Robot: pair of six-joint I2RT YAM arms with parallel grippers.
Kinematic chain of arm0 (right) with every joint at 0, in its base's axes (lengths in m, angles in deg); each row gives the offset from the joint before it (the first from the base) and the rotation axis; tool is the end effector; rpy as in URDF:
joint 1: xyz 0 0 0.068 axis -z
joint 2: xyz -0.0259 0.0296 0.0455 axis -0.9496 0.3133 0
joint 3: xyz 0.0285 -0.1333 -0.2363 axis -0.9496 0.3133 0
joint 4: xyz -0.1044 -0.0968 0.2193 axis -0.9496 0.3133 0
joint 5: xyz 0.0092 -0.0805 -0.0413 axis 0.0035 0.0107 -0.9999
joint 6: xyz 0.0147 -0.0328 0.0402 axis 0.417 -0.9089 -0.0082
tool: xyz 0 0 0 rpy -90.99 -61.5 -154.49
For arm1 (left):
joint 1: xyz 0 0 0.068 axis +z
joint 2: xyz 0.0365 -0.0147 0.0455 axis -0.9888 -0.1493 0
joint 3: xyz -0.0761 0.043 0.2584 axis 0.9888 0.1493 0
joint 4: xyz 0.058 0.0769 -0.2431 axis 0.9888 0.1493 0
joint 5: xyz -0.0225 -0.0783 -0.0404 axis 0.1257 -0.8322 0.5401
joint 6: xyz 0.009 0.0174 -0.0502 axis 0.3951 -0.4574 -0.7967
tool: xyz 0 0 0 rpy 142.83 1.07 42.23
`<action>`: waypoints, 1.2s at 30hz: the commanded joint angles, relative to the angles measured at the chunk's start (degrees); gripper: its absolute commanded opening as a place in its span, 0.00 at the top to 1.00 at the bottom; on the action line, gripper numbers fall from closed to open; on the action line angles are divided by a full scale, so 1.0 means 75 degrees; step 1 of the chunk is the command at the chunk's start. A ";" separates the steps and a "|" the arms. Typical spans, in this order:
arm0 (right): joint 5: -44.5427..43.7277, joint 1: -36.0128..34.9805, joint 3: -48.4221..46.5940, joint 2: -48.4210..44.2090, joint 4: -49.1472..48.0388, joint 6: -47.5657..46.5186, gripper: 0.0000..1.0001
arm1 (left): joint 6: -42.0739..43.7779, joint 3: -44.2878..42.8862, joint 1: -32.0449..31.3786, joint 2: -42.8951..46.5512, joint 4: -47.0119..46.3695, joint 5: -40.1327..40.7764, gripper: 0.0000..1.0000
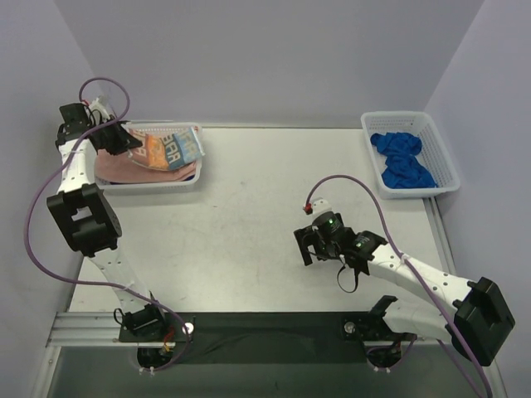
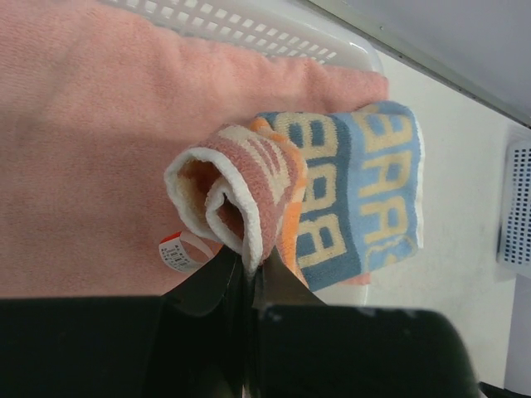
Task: Fold and stack the towels
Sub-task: Neatly place the folded towel into the bin
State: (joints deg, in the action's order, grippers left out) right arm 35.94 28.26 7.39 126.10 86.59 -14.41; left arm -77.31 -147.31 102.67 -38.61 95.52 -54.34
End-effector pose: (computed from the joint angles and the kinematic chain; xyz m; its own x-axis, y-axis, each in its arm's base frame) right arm 0.1683 0.1535 0.2178 -0.5931 -0.2396 -0.7687 -0.4890 0.8656 0.1075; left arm 0.4408 0.1493 0.2915 -0.6500 -0.4899 -0.5810 -0.0859 0.8069 -0.5844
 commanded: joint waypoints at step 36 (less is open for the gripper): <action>0.0295 0.0067 -0.0603 0.0517 0.0440 -0.0097 0.14 | 0.1186 -0.1146 0.0084 -0.1050 -0.0880 0.2405 0.80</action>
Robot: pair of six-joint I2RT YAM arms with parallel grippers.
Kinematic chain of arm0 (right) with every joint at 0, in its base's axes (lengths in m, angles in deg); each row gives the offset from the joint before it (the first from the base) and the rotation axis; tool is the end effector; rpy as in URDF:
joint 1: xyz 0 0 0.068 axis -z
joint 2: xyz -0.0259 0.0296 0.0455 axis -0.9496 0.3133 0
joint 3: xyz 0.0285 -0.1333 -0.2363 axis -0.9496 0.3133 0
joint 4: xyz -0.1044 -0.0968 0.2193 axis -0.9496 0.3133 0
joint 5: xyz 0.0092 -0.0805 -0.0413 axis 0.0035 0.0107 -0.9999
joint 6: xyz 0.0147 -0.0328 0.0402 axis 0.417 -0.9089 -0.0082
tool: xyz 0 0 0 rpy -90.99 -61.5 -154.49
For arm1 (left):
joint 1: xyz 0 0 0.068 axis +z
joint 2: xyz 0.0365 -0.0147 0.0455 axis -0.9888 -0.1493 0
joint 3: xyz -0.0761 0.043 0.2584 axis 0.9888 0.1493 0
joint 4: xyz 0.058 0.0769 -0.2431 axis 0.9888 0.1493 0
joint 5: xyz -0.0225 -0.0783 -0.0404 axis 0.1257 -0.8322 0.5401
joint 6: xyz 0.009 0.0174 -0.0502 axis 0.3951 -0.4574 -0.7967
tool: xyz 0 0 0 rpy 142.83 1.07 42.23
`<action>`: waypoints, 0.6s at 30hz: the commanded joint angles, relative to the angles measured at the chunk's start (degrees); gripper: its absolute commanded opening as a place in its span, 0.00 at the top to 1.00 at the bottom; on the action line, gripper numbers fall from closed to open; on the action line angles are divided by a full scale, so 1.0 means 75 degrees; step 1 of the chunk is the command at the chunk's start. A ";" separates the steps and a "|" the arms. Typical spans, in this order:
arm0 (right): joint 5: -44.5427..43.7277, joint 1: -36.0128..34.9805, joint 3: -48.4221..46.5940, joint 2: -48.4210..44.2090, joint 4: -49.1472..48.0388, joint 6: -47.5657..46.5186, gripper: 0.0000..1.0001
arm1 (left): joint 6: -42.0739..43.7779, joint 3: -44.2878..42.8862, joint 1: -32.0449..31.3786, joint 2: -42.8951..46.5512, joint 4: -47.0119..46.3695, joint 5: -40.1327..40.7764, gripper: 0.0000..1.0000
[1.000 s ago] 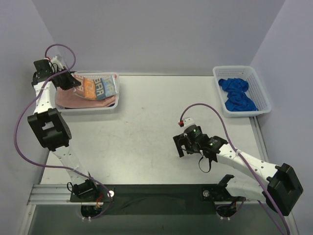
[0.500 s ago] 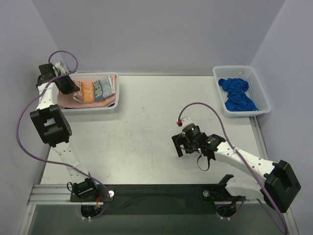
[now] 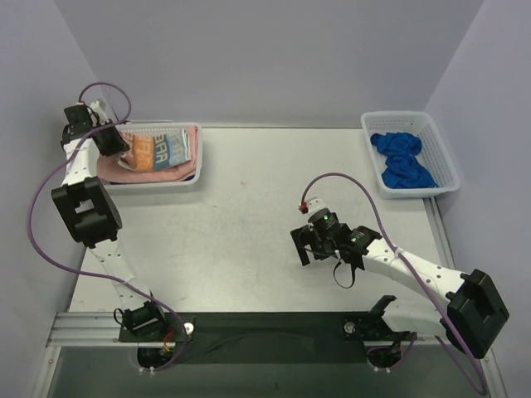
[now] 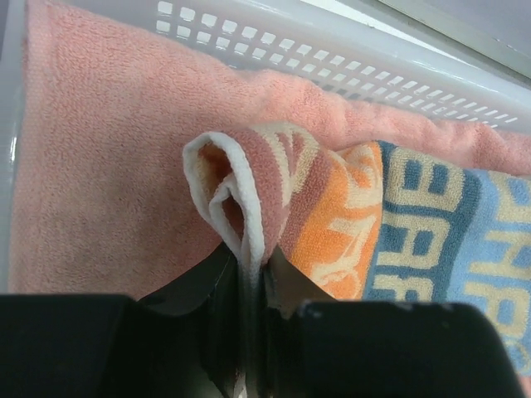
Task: Fold and stack the towels
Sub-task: Neatly place the folded towel into the bin
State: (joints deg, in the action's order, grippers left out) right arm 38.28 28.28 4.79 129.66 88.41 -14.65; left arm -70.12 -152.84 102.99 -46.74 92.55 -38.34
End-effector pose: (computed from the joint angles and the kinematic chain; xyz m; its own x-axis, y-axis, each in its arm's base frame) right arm 0.1749 0.1616 0.2167 -0.6234 -0.2723 -0.7330 -0.5118 0.8508 0.1191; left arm 0.4705 0.1732 0.2582 -0.6178 -0.3952 -0.6798 -0.2164 0.9166 -0.3362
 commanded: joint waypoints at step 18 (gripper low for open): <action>-0.0005 0.0053 -0.0421 0.0054 0.0187 -0.0171 0.14 | 0.0414 -0.0444 -0.0427 0.1333 -0.0507 0.2859 0.14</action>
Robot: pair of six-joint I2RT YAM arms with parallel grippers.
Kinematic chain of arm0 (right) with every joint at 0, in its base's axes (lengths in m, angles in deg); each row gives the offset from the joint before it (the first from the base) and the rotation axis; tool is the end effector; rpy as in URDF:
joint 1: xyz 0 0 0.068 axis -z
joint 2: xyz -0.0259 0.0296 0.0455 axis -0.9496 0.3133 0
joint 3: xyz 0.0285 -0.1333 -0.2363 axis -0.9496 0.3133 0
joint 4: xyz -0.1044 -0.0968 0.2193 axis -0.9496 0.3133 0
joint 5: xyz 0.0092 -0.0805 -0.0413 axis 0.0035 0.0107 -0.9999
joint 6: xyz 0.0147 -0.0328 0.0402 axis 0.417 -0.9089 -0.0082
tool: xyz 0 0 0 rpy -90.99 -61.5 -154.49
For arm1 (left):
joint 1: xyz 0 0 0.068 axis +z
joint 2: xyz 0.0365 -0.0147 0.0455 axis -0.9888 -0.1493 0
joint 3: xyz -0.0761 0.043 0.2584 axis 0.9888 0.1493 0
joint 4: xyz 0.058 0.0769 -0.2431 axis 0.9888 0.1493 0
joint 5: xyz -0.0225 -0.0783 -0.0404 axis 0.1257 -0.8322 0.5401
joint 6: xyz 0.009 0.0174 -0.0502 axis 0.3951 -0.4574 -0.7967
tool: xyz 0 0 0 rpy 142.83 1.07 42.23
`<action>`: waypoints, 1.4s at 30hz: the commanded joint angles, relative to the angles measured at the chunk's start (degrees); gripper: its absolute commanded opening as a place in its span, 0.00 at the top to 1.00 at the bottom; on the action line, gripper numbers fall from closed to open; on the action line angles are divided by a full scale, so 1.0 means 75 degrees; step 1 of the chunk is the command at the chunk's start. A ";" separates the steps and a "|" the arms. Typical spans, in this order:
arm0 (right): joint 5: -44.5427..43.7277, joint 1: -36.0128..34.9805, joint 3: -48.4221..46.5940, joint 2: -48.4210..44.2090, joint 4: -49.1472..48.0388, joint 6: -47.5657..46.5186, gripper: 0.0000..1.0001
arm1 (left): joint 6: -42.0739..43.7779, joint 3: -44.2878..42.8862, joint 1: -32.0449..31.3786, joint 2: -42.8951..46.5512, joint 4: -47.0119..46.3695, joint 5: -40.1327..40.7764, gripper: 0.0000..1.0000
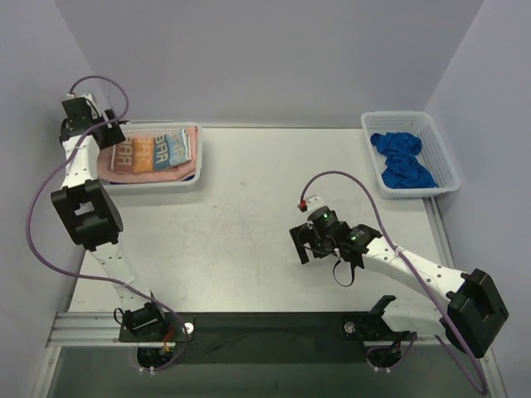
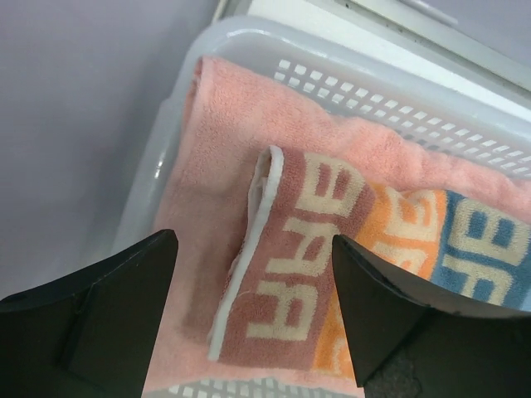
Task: Fold and stack the towels
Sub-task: Neatly place the folded towel into the bin
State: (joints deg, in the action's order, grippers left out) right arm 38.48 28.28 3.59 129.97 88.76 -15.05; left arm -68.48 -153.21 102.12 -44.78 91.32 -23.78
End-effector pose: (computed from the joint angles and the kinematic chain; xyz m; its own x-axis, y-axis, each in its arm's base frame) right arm 0.1769 0.1638 0.2218 -0.6152 -0.2739 -0.7393 -0.5189 0.8466 0.1182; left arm 0.4682 0.1737 0.2772 -0.5644 -0.3417 -0.7515 -0.3609 0.9208 -0.1476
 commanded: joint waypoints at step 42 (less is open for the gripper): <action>-0.0066 0.0428 -0.0131 -0.0666 -0.0047 -0.0130 0.15 | -0.0120 0.0200 -0.3149 0.1492 -0.0274 0.2471 0.13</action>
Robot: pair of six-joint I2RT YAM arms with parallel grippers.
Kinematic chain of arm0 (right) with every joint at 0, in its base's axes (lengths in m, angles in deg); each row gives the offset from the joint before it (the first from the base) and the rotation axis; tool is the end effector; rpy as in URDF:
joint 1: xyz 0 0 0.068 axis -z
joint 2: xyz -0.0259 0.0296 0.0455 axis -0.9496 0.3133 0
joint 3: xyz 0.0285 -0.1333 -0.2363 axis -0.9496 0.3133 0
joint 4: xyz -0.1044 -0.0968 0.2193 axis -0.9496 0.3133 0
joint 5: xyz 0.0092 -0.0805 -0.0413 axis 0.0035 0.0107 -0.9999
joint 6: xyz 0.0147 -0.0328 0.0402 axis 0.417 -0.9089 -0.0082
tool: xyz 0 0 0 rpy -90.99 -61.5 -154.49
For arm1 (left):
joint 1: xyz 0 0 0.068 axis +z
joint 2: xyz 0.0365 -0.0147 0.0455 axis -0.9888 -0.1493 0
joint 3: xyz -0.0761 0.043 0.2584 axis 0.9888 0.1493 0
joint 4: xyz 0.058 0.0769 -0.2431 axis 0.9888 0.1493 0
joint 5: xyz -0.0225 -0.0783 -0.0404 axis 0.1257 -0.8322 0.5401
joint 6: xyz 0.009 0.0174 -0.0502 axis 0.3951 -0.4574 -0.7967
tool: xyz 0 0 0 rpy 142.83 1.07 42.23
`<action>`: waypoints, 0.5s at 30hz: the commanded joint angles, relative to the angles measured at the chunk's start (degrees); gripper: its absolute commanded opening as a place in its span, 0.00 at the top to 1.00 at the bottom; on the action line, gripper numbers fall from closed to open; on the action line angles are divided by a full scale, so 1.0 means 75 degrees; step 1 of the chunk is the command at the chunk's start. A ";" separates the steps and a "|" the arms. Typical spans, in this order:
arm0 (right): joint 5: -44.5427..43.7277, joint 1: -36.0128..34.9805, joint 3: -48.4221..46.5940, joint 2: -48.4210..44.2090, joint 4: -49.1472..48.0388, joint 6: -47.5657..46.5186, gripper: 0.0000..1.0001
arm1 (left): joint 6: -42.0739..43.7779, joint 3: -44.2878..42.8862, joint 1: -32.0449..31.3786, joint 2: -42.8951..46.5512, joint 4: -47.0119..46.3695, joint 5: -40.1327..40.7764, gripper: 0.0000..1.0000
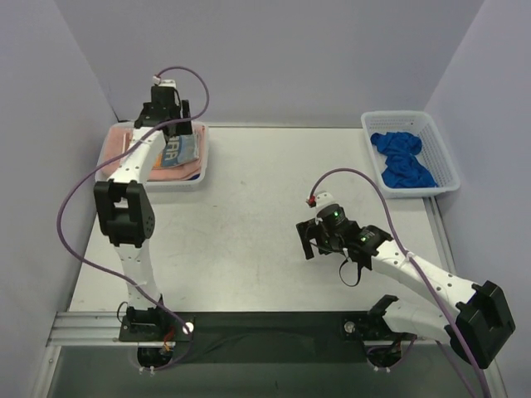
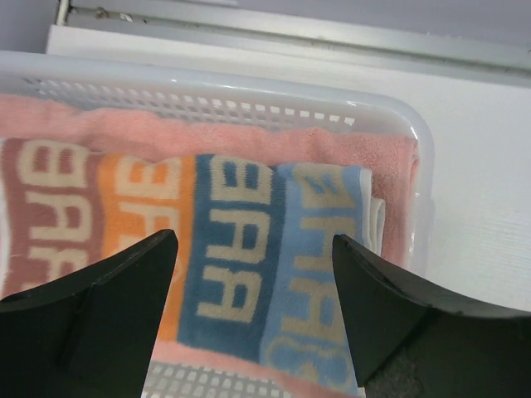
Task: Fold and stack the towels
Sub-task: Neatly place the folded towel into the bin
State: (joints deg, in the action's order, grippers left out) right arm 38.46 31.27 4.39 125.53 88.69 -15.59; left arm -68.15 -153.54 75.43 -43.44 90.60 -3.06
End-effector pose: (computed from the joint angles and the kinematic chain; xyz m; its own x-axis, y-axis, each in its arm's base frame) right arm 0.1773 0.1475 0.2340 -0.5867 -0.2176 -0.7800 -0.4855 0.8654 0.1237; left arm 0.4938 -0.0421 0.2921 -0.5927 -0.0490 -0.8039 -0.1821 0.9804 0.0745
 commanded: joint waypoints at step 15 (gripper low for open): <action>0.0007 0.0087 0.0077 -0.0403 -0.0261 0.0318 0.15 | -0.1289 0.2567 0.2718 0.1188 -0.1056 -0.1678 0.49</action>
State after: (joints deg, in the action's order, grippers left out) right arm 38.87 31.60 4.39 124.00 87.38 -14.24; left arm -75.34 -135.18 95.02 -32.52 84.40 -13.33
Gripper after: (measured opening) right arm 0.850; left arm 0.518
